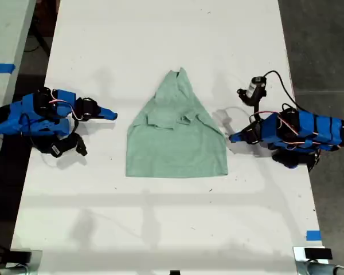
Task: Fold t shirt
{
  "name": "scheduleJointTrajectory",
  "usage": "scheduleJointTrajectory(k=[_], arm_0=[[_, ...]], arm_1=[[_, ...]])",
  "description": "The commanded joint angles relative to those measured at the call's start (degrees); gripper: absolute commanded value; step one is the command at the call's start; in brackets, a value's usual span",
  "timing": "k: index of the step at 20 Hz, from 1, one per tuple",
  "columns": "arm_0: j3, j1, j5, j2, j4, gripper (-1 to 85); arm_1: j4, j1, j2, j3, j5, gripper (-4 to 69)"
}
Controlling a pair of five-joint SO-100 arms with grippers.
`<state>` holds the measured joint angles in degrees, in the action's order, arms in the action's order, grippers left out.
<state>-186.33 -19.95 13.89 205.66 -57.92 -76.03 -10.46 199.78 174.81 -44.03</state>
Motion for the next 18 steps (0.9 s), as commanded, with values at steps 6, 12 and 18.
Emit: scheduleJointTrajectory(k=[6, 12, 18], arm_0=[[-2.29, 0.7, -0.79, 0.44, -0.09, 1.3], [-2.29, 0.7, -0.79, 0.44, -0.09, 1.3], [-2.29, 0.7, -0.79, 0.44, -0.09, 1.3]], arm_1=[[-0.09, -0.09, 0.88, 3.34, -0.7, 0.9], [-0.09, -0.18, 0.88, 3.34, -0.18, 0.9], [-0.09, -0.18, 0.88, 3.34, -0.18, 0.9]])
